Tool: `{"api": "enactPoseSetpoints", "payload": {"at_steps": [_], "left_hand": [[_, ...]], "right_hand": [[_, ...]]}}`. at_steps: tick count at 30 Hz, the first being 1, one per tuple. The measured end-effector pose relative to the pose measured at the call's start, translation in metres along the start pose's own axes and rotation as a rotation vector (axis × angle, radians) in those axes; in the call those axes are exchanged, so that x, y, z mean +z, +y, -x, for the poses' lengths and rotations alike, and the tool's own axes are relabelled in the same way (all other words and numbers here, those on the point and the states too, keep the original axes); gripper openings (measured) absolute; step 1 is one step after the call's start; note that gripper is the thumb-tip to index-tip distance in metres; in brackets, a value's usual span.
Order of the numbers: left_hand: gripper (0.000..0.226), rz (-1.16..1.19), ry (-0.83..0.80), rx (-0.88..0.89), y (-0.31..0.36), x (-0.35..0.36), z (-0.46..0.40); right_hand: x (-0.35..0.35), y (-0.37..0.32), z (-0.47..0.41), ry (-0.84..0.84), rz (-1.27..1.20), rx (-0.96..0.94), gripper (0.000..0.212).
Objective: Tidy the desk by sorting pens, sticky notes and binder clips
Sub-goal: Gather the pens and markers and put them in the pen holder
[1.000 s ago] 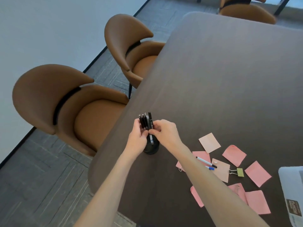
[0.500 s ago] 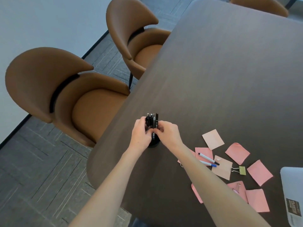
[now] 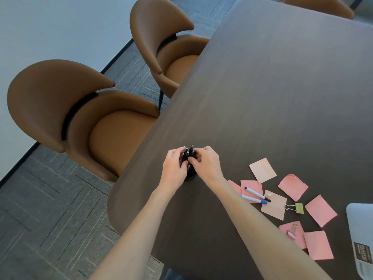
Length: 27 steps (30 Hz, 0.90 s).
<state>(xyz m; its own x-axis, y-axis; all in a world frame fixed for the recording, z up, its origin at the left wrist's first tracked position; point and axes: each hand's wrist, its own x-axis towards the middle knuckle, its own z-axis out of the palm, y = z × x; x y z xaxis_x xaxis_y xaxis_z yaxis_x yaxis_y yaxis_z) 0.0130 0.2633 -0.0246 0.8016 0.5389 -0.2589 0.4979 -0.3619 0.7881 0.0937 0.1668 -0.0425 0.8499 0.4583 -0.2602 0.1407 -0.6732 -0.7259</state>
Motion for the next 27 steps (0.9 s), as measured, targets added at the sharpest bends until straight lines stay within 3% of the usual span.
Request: {"api": "enactPoseSetpoints", "payload": {"at_steps": [5, 12, 16, 20, 23, 27], "left_hand": [[0.054, -0.017, 0.038, 0.005, 0.0, 0.002, 0.004], [0.05, -0.094, 0.182, 0.18, 0.031, 0.01, 0.014], [0.041, -0.066, 0.118, 0.339, 0.068, 0.043, 0.016], [0.038, -0.028, 0.001, 0.383, 0.086, 0.081, 0.023], [0.035, 0.044, -0.124, 0.29, 0.088, 0.109, 0.034], [0.028, 0.278, -0.317, -0.084, 0.083, 0.14, 0.052]], "right_hand": [[-0.001, 0.006, 0.0, 0.02, 0.011, 0.013, 0.018], [-0.012, 0.012, 0.009, 0.049, -0.079, 0.059, 0.039], [-0.036, 0.031, 0.025, 0.089, -0.064, 0.042, 0.024], [-0.069, 0.067, 0.046, 0.176, -0.09, 0.107, 0.012], [-0.09, 0.102, 0.068, 0.229, -0.041, 0.183, 0.015], [-0.102, 0.149, 0.109, 0.175, 0.142, 0.255, 0.01]]}}
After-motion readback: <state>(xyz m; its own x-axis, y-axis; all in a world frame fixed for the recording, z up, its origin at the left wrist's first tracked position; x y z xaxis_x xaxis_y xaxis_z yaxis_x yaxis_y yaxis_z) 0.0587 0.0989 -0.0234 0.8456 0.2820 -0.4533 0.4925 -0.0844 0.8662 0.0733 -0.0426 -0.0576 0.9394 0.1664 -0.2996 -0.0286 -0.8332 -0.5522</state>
